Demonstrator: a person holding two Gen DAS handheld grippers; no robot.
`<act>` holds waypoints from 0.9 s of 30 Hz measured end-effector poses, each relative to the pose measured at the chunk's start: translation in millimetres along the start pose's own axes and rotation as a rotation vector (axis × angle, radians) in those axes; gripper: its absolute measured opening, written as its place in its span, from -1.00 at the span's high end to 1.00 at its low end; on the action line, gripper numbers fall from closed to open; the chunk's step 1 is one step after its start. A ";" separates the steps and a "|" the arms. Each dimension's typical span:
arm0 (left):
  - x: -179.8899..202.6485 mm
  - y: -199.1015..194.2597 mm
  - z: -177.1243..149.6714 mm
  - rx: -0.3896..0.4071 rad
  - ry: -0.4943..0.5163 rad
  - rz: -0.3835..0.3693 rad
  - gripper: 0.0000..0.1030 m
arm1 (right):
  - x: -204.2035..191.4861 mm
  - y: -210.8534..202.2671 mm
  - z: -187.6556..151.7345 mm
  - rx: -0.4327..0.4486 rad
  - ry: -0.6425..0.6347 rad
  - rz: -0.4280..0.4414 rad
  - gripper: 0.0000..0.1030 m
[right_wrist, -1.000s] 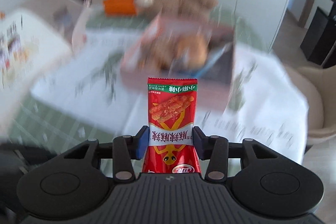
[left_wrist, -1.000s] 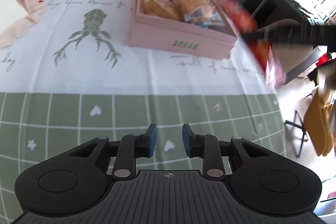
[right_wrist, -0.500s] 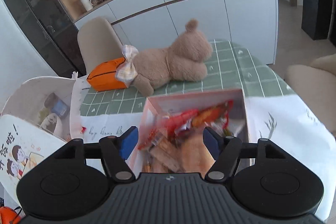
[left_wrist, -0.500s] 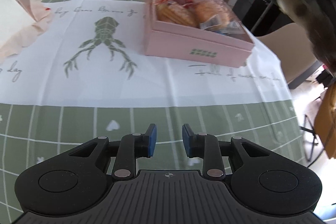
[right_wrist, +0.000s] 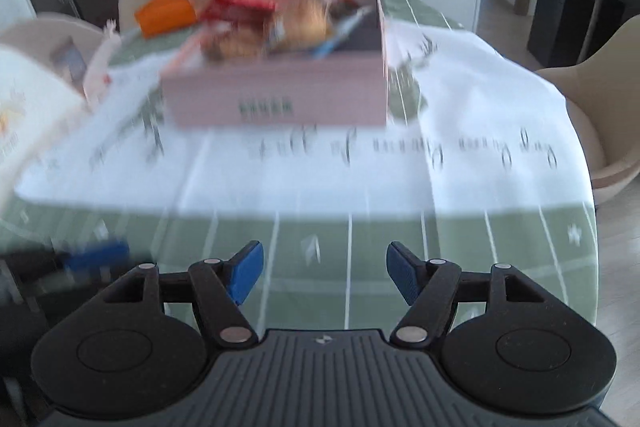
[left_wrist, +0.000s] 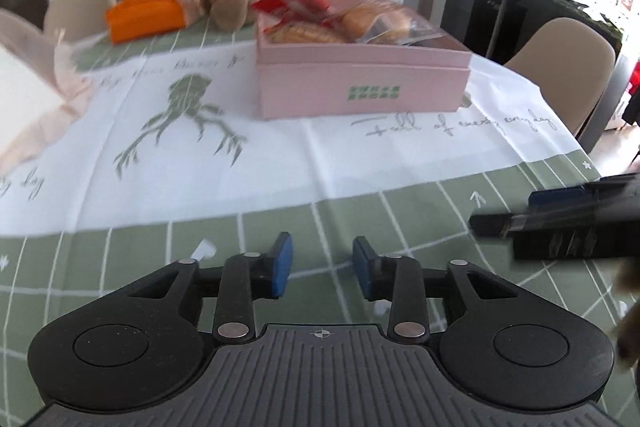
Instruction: Organize snacks
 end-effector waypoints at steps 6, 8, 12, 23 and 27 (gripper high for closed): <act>6.0 5.0 -1.1 0.094 0.003 0.008 0.11 | -10.3 4.2 -12.2 0.084 -0.057 -0.112 -0.70; 6.6 4.9 -4.0 0.129 0.017 0.006 0.11 | -2.2 6.5 -17.4 0.113 -0.012 -0.148 -0.99; 7.4 4.5 -4.6 0.156 0.015 0.009 0.10 | 4.0 9.9 -18.4 0.155 -0.011 -0.160 -1.00; 7.7 6.3 -3.2 0.160 0.004 0.017 0.10 | 7.1 10.2 -16.5 0.196 -0.014 -0.165 -1.00; 7.4 6.2 -3.4 0.160 0.004 0.018 0.09 | 7.1 10.4 -16.4 0.196 -0.014 -0.165 -1.00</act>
Point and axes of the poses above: each gripper's, at about its wrist camera, not at the fingertips, and y roughly the way its jaws point, x to its right, z to its top, the point moved 9 cm from there along y, roughly the way its jaws point, and after that the axes turned 15 degrees about -y, right-handed, at the moved point
